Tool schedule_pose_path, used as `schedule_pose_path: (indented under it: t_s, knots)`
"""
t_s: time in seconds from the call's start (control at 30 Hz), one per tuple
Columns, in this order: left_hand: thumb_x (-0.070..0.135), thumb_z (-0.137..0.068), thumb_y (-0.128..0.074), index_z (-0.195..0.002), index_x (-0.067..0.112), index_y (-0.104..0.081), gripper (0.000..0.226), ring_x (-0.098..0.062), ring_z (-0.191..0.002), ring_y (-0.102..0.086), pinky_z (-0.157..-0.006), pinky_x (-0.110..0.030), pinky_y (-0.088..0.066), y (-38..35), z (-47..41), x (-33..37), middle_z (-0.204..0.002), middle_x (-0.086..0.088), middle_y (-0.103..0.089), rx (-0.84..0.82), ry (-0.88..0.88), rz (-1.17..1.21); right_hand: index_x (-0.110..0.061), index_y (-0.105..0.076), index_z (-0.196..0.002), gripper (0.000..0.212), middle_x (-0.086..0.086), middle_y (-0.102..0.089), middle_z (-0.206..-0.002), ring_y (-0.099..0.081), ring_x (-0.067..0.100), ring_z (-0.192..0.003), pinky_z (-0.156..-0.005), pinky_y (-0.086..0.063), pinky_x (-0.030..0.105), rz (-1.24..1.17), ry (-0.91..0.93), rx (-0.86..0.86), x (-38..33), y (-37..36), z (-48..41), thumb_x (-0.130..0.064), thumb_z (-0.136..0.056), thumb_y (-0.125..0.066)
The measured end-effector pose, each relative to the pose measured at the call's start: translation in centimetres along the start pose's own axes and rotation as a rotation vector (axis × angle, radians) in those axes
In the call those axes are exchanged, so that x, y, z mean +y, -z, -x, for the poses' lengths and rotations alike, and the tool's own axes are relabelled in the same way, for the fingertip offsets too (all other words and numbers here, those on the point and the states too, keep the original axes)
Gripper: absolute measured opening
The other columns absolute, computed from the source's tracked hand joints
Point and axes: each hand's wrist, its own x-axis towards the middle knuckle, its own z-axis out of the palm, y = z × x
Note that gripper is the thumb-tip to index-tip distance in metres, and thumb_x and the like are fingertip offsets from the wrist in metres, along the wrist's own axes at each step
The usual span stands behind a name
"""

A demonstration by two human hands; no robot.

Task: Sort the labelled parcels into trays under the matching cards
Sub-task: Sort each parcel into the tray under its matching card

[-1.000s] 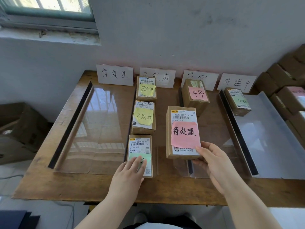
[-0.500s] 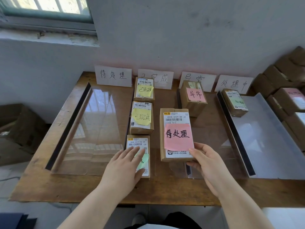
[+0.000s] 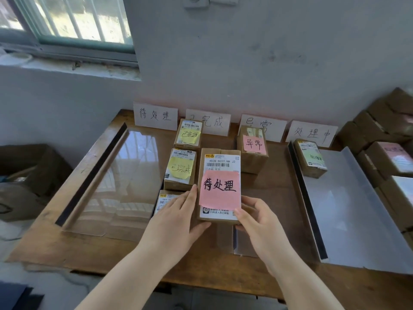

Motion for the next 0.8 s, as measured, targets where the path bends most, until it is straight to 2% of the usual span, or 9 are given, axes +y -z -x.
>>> schedule_pose_path:
  t_s: [0.1, 0.23, 0.37, 0.5, 0.6, 0.7, 0.8]
  knots:
    - [0.056, -0.091, -0.044, -0.151, 0.026, 0.006, 0.084, -0.009, -0.141, -0.025, -0.109, -0.026, -0.031, 0.5, 0.9, 1.3, -0.156, 0.010, -0.022, 0.025, 0.044, -0.013, -0.037, -0.048, -0.114, 0.026, -0.021, -0.063, -0.106, -0.060, 0.002, -0.101, -0.081, -0.051, 0.015, 0.034, 0.041, -0.046, -0.6, 0.9, 0.5, -0.034, -0.090, -0.059]
    - [0.056, -0.090, -0.046, -0.151, 0.023, 0.004, 0.085, -0.009, -0.141, -0.025, -0.109, -0.025, -0.032, 0.5, 2.0, 2.7, -0.155, 0.008, -0.024, 0.025, 0.069, -0.024, -0.037, -0.046, -0.113, 0.024, -0.021, -0.062, -0.105, -0.060, 0.001, -0.099, -0.065, -0.051, 0.011, 0.074, 0.070, -0.088, -0.6, 1.8, 1.4, -0.033, -0.092, -0.057]
    - [0.054, -0.090, -0.047, -0.151, 0.022, 0.003, 0.086, -0.008, -0.138, -0.030, -0.106, -0.025, -0.035, 0.2, 2.9, 3.3, -0.153, 0.009, -0.028, 0.002, 0.092, -0.031, -0.039, -0.049, -0.111, 0.022, -0.019, -0.065, -0.107, -0.061, 0.001, -0.103, -0.089, -0.053, 0.025, 0.062, 0.066, -0.093, 0.8, 2.1, 1.9, -0.034, -0.091, -0.057]
    - [0.053, -0.089, -0.050, -0.152, 0.021, -0.002, 0.085, -0.007, -0.136, -0.035, -0.104, -0.025, -0.039, 0.5, 3.3, 3.1, -0.151, 0.009, -0.032, -0.019, 0.103, -0.040, -0.041, -0.050, -0.103, 0.016, -0.018, -0.067, -0.106, -0.062, 0.002, -0.102, -0.088, -0.055, 0.030, 0.034, 0.044, -0.109, 1.2, 1.6, 2.2, -0.035, -0.091, -0.058]
    - [0.050, -0.086, -0.057, -0.151, 0.017, -0.016, 0.084, -0.012, -0.128, -0.046, -0.096, -0.028, -0.047, 1.0, 3.3, 1.8, -0.143, 0.004, -0.045, -0.006, 0.094, -0.062, -0.044, -0.048, -0.103, 0.016, -0.020, -0.066, -0.105, -0.062, -0.002, -0.095, -0.078, -0.053, 0.016, 0.065, 0.065, -0.114, 0.8, 0.5, 2.1, -0.036, -0.092, -0.056]
    - [0.045, -0.081, -0.066, -0.148, 0.013, -0.029, 0.083, -0.020, -0.120, -0.056, -0.086, -0.034, -0.053, 2.0, 3.1, -0.9, -0.134, -0.001, -0.056, -0.003, 0.112, -0.080, -0.044, -0.046, -0.108, 0.019, -0.025, -0.062, -0.101, -0.056, -0.015, -0.091, -0.067, -0.045, 0.004, 0.107, 0.099, -0.118, -0.3, -2.1, 1.5, -0.035, -0.094, -0.054]
    - [0.043, -0.085, -0.063, -0.151, 0.013, -0.019, 0.085, -0.018, -0.125, -0.051, -0.090, -0.031, -0.049, 3.7, 2.5, -4.0, -0.140, 0.000, -0.050, 0.009, 0.115, -0.077, -0.035, -0.046, -0.121, 0.027, -0.027, -0.057, -0.102, -0.053, -0.018, -0.091, -0.065, -0.042, 0.000, 0.138, 0.127, -0.116, -1.8, -5.9, 0.5, -0.029, -0.096, -0.052]
